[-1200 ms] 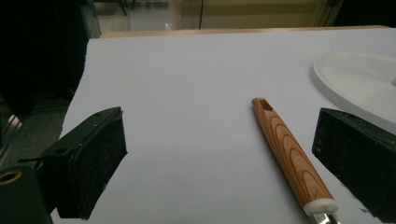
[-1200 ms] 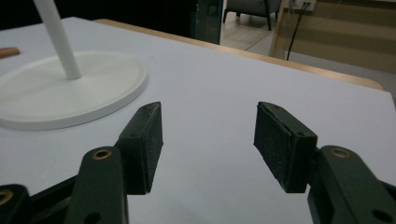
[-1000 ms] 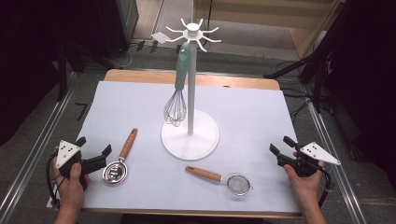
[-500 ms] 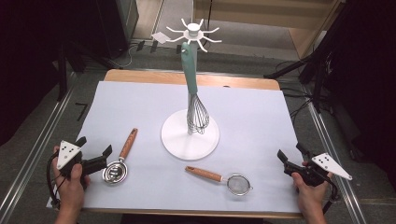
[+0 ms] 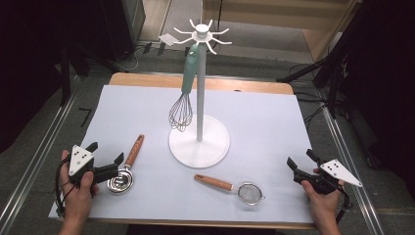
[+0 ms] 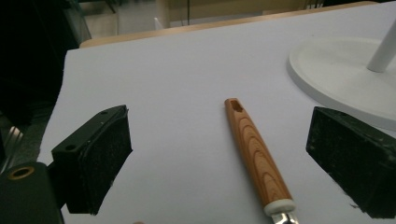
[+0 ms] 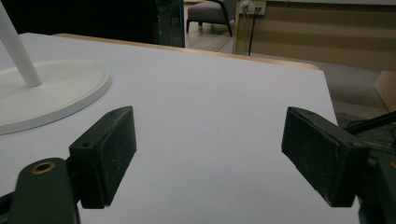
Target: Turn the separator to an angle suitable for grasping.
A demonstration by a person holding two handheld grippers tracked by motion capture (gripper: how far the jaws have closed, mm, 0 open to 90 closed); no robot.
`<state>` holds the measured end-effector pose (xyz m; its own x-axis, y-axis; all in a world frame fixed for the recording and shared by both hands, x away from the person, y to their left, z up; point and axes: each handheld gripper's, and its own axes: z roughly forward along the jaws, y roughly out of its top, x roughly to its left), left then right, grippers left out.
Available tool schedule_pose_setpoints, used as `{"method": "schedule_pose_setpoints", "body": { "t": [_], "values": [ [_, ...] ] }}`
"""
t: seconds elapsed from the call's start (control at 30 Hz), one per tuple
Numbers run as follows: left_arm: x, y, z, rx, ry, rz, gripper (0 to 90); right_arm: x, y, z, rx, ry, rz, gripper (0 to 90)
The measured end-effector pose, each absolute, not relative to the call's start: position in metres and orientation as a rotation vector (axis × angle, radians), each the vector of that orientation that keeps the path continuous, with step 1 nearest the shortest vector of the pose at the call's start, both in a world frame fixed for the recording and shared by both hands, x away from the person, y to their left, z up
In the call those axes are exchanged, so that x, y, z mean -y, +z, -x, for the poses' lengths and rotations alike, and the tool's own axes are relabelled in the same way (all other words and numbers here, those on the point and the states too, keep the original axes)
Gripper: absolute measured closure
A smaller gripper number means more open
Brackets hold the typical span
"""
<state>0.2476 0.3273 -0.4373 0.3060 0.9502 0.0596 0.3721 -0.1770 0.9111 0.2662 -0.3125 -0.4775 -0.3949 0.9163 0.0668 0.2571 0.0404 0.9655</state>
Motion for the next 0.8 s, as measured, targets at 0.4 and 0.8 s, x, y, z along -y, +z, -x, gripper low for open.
{"method": "schedule_pose_setpoints", "body": {
  "t": [0.4,0.8],
  "values": [
    [-0.311,-0.43,-0.261,-1.21,0.673,-1.831,7.3,0.31,-0.478,-0.267,-1.726,1.361,-1.18,20.2],
    [-0.31,-0.435,-0.273,-1.31,0.586,-1.913,14.0,0.309,-0.478,-0.267,-1.731,1.349,-1.179,21.1]
  ]
}}
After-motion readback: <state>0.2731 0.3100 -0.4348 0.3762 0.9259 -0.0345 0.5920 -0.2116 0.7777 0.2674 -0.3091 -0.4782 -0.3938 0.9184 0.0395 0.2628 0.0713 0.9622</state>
